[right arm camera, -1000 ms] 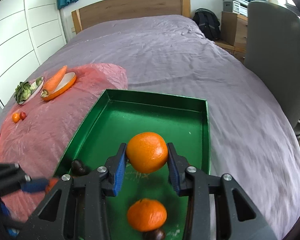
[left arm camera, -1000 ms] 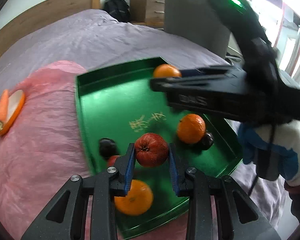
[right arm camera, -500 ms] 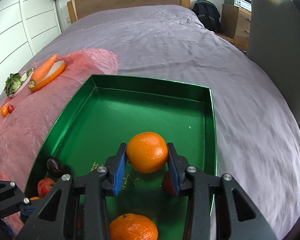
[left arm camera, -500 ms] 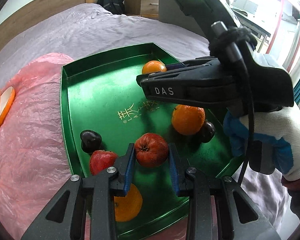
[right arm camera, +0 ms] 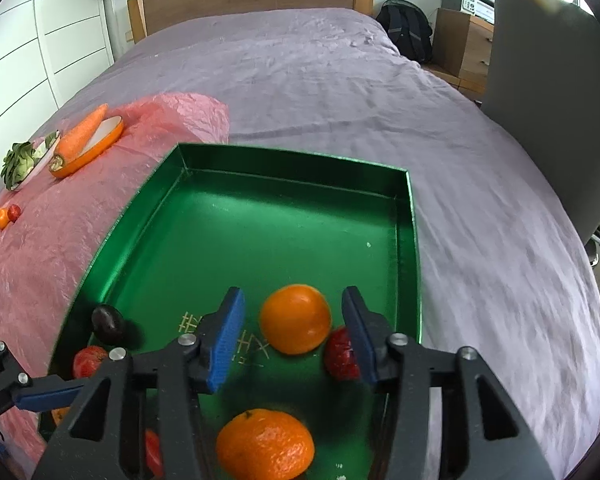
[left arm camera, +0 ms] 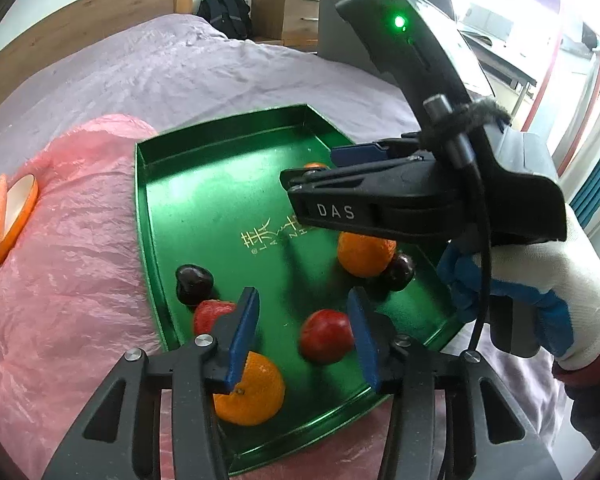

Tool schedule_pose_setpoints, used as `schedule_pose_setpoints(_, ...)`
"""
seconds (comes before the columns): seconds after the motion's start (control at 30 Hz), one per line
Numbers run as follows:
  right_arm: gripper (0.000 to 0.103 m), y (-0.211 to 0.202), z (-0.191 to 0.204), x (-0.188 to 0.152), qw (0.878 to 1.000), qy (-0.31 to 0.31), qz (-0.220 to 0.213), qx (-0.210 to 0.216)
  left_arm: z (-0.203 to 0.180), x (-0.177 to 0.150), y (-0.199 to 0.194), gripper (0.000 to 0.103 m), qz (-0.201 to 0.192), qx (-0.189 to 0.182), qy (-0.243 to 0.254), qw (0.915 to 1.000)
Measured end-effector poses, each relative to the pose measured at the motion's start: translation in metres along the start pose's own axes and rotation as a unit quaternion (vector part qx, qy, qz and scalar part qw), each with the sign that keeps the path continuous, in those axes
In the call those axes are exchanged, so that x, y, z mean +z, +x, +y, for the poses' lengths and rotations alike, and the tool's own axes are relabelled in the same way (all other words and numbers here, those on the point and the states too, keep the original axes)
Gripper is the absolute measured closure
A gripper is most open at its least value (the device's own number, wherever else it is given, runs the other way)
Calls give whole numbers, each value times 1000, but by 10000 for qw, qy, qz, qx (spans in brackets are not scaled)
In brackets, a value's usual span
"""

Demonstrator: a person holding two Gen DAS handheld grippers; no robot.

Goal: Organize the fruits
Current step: 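Lower the tomato and orange into the green tray and open both tools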

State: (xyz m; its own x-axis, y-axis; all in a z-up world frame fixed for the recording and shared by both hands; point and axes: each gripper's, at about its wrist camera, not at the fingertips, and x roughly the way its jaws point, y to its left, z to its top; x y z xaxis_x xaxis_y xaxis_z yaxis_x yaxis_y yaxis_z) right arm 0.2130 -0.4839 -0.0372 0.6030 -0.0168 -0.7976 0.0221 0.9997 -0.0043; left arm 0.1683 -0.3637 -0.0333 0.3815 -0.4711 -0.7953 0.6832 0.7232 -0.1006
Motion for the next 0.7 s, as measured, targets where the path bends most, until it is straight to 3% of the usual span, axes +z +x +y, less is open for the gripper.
schedule_pose_setpoints(0.7, 7, -67, 31, -12, 9999, 14, -169, 17, 21, -28, -76, 53, -250, 373, -357, 9984)
